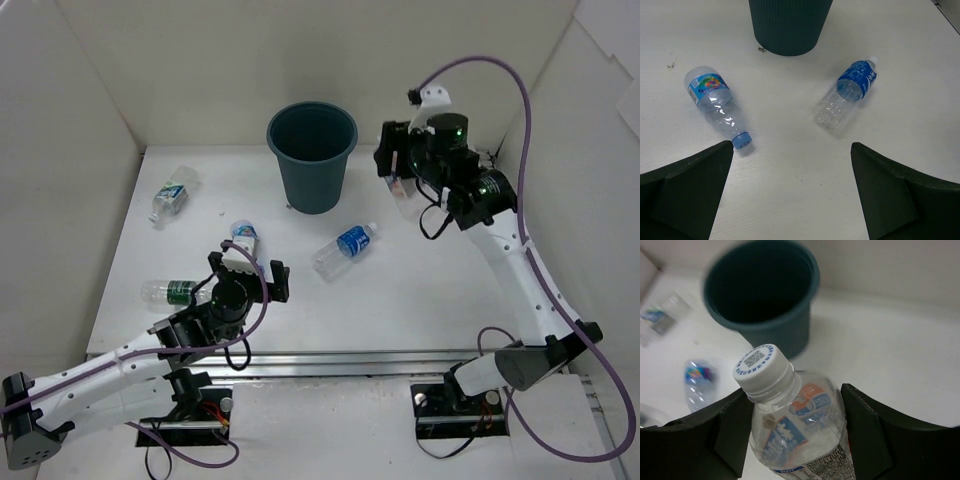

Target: Put the plastic bottles in the bin

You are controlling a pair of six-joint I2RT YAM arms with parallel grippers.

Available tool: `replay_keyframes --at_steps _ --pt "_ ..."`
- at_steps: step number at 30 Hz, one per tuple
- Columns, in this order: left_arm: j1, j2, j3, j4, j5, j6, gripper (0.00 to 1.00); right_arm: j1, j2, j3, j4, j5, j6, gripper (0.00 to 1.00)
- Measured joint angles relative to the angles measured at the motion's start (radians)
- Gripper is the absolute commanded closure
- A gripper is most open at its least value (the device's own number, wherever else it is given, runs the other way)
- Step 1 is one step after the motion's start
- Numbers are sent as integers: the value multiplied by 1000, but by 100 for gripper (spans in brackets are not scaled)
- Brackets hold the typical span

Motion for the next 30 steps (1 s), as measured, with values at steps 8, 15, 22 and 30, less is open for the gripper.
replay_keyframes --at_steps 8,15,22,30 --pt "7 -31 0 -4 -2 0 0 74 99 258 406 -109 -117 54" --pt "7 -102 -3 -3 6 0 0 69 331 219 851 -199 -139 55" --pt "7 -84 -5 -4 6 0 0 51 647 397 1009 -303 -72 54" --pt "8 -83 -5 -5 2 1 0 50 695 425 1072 -321 -17 41"
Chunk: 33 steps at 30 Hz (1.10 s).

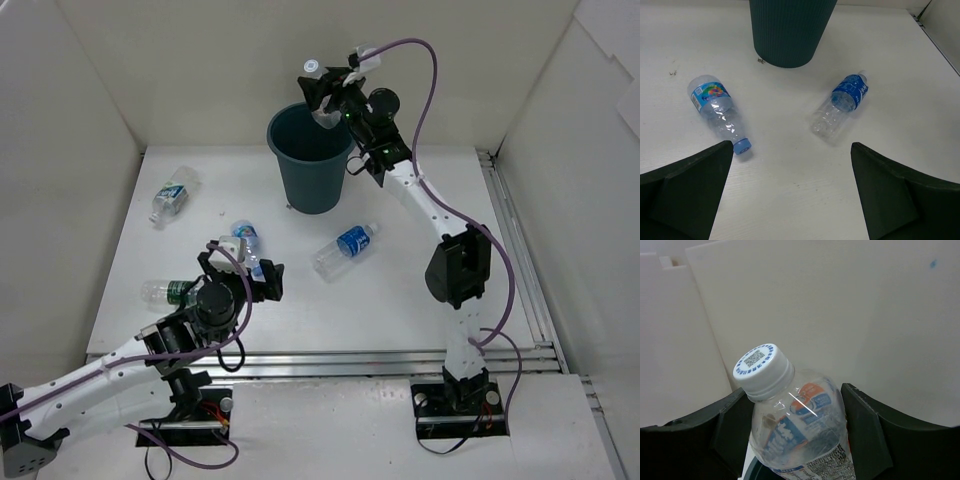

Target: Put the plastic bottles in the bin

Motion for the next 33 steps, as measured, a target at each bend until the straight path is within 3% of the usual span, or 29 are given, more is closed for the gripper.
replay_keyframes --at_steps 3,11,18,23,30,33 --pt "0 4 0 0 0 0 0 0 0 -2 17 1 7 29" --pt "0 16 0 0 0 0 0 -12 0 -17 37 17 29 17" --pt "0 13 0 0 1 1 0 -33 -47 -153 40 71 40 16" --pt "0 20 0 1 0 4 0 -44 -246 -403 -19 252 128 15" --pt "0 42 0 2 6 9 0 -37 -527 -500 -391 514 352 12" --pt "0 43 0 2 11 9 0 -4 -636 -650 -452 557 457 11"
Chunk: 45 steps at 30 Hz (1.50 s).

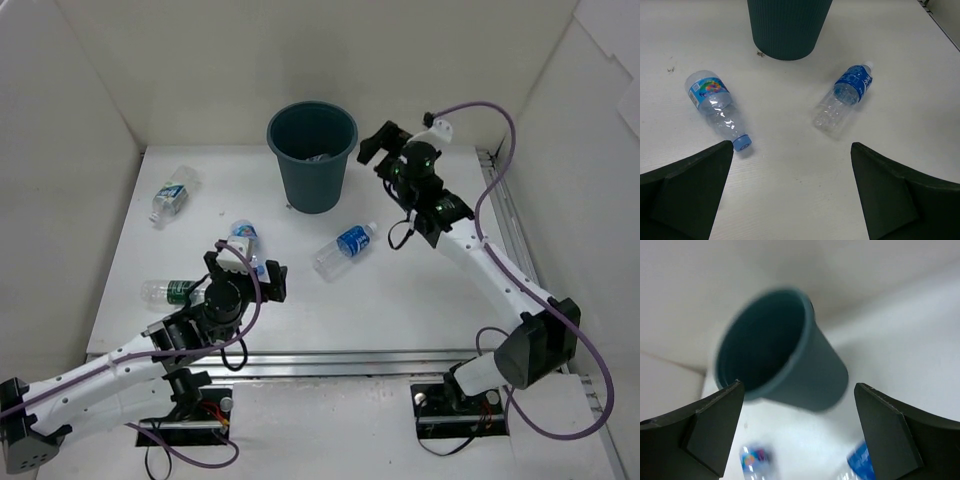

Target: Put the plastic bottles in the bin

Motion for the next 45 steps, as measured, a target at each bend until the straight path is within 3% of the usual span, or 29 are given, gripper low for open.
replay_keyframes --at_steps 7,13,19,25,45 --pt "0 4 0 -1 -4 0 0 68 25 -330 -110 29 275 12" --pt "0 13 0 -1 -8 0 0 82 31 -425 -190 65 479 13" --pt "0 18 0 -1 -8 0 0 92 47 -423 -199 76 612 14" --pt "0 3 0 -1 -12 5 0 94 169 -377 -201 73 674 14" --pt "0 -4 0 -1 -19 8 0 82 385 -261 -204 46 699 18"
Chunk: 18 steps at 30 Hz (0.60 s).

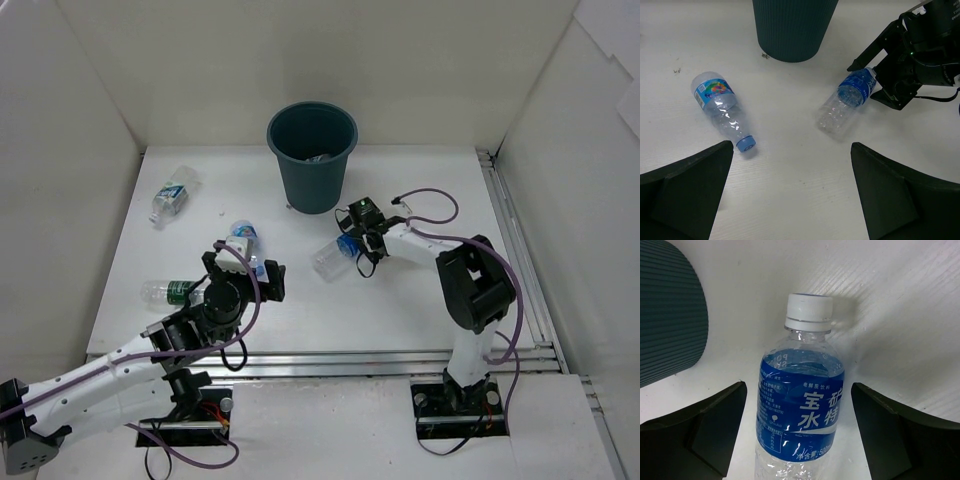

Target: Put the plastic bottles in the bin

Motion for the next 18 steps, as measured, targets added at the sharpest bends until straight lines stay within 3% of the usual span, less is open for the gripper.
replay_keyframes --at_steps 4,13,18 --pt "0 0 0 0 0 0 0 0 7 0 13 -2 0 21" --pt "0 -10 0 0 -1 0 0 -6 19 -2 63 -11 -6 47" --pt "0 -12 0 0 -1 0 0 -6 11 -28 95 -11 -22 52"
